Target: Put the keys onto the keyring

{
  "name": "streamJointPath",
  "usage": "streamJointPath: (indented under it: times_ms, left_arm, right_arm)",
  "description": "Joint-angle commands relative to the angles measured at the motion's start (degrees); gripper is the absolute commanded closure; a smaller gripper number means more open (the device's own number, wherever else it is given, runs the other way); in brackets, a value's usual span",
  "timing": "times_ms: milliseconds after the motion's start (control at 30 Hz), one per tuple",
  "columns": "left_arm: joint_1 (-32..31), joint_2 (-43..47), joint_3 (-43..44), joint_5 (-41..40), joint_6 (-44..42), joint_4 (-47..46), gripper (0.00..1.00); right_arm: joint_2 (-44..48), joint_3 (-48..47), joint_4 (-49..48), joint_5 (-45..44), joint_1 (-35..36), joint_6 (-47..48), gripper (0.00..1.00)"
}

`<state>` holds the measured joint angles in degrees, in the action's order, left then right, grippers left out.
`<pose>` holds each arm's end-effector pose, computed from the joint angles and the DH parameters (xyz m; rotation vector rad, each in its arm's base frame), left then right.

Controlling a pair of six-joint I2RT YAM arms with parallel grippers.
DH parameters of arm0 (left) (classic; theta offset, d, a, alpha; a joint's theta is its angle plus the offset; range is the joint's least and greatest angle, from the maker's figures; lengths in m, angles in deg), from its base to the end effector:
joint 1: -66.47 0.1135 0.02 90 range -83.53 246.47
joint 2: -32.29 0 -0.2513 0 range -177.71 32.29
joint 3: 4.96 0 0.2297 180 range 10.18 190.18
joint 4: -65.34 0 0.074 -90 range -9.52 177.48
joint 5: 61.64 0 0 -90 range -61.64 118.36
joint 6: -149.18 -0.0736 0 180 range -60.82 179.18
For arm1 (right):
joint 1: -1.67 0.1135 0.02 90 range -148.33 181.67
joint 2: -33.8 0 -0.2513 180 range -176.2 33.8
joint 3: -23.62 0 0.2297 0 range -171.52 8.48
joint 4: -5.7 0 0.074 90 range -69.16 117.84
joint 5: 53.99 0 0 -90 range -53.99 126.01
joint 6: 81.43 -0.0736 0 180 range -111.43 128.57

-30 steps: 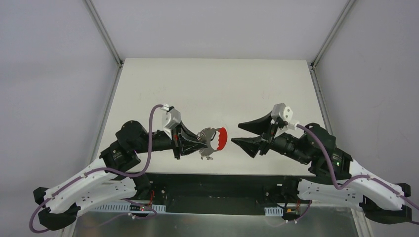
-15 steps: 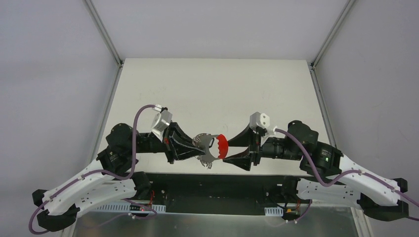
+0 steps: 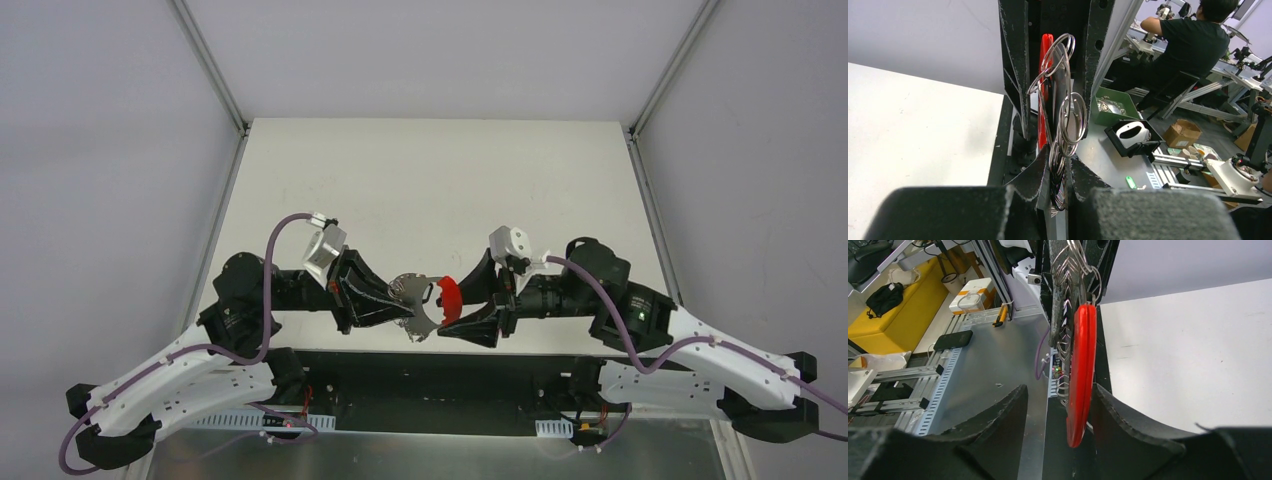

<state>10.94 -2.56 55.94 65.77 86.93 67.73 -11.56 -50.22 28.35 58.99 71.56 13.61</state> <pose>0.0432 -0.1419 0.4111 0.9410 1.0721 -1.6080 0.0371 0.1849 0.4162 -1.2274 1.0245 1.1937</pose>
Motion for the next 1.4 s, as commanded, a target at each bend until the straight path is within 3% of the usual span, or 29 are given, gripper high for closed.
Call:
streamJointPath:
  times_ms: [0, 67, 167, 300, 333, 433, 600, 833, 1033, 1167, 1267, 1367]
  left_arm:
    - [-0.28, 0.75, 0.11, 1.19, 0.78, -4.81, 1.00]
    - [-0.28, 0.98, -0.01, 1.09, 0.69, -4.81, 1.00]
    - [-0.33, 1.18, -0.17, 1.05, 0.48, -4.81, 1.00]
    - [-0.31, 1.70, -0.26, -0.04, -1.20, -2.66, 1.00]
    - [-0.35, 2.10, -0.31, -0.80, -1.92, -1.88, 0.95]
    - [-0.32, 4.16, -0.94, -4.69, -4.10, 0.67, 0.64]
    - [-0.34, 8.38, -1.10, -15.67, -7.06, 7.40, 0.33]
    - [-0.33, 11.67, -2.02, -34.01, -8.52, 13.95, 0.24]
    - [-0.30, 12.12, -3.18, -40.29, -8.46, 15.39, 0.12]
    - [-0.29, 11.46, -4.32, -44.19, -7.61, 15.52, 0.02]
    - [-0.30, 10.27, -4.79, -45.93, -7.45, 15.77, 0.01]
    - [-0.33, 8.82, -4.45, -42.74, -9.04, 16.43, 0.01]
  right_arm:
    - [-1.65, -3.30, -4.35, 3.26, 0.20, -0.83, 0.52]
    - [-2.21, -3.43, -4.27, 3.34, 0.24, -0.64, 0.62]
    - [-2.30, -3.44, -4.21, 3.02, 0.24, -0.39, 1.00]
    - [-1.79, -3.03, -4.17, 2.46, 0.19, -0.39, 1.00]
    - [-1.54, -2.81, -4.17, 2.17, 0.22, -0.49, 1.00]
    - [-0.91, -2.52, -4.13, -0.13, 0.25, -0.54, 1.00]
    - [-1.57, -4.61, 0.87, -6.57, 0.26, 0.36, 1.00]
    - [-5.29, -8.49, 9.47, -18.68, 0.18, 2.63, 1.00]
    - [-9.91, -11.98, 15.85, -27.23, -2.55, 1.34, 1.00]
    - [-14.63, -14.32, 19.33, -23.75, -11.92, -3.66, 1.00]
    - [-19.50, -16.60, 20.70, -17.22, -19.08, -8.27, 1.00]
    - [-25.00, -18.99, 23.43, -15.95, -23.98, -11.48, 1.00]
